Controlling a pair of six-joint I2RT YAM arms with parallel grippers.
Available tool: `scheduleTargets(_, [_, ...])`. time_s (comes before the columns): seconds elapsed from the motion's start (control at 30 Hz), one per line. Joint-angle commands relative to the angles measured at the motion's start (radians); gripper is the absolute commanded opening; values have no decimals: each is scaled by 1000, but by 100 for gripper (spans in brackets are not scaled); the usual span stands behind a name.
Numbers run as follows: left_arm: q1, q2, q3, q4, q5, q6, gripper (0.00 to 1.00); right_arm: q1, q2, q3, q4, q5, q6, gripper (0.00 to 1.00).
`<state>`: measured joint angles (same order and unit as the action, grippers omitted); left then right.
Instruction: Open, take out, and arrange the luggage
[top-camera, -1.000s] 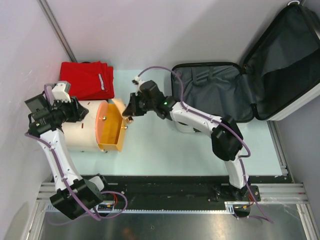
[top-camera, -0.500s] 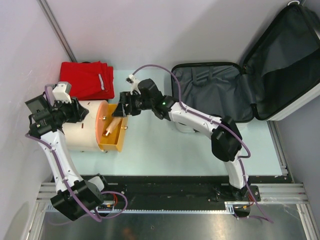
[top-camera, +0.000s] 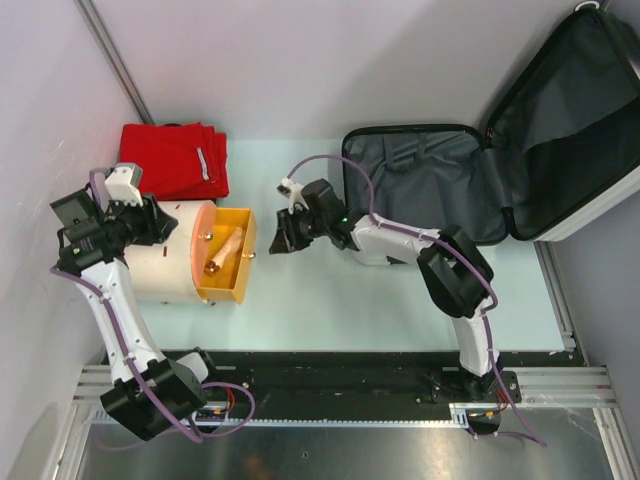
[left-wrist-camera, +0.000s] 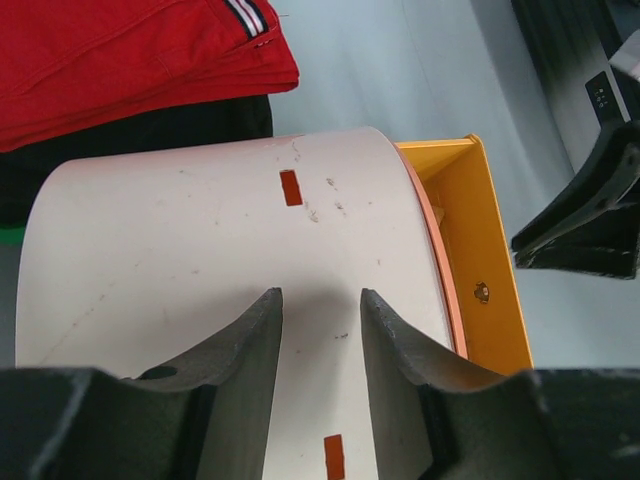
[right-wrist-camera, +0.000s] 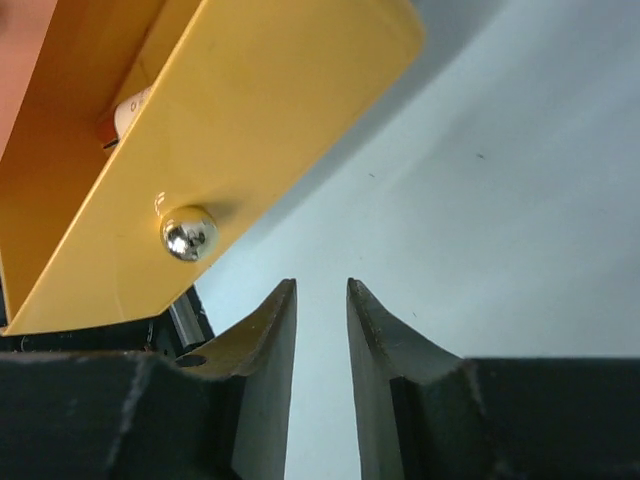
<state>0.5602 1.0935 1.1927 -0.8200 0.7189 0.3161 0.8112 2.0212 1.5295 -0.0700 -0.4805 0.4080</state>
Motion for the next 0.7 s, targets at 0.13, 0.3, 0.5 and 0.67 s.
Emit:
scheduleTargets(0.13, [0,59,-73,-232,-87,21,43,95,157,190,281,-76,48,33])
scheduleTargets(0.3, [0,63,-81,-231,-96,23,44,135,292,335,358,-99,112,35])
scheduleTargets(0.5, [-2,77,-81,-232,-104,24,43,144,364,350,481,-130,187,59])
scheduleTargets(0.67, [-2,82,-76,-231,-113,26,44,140,379,304,579,-167,247,69])
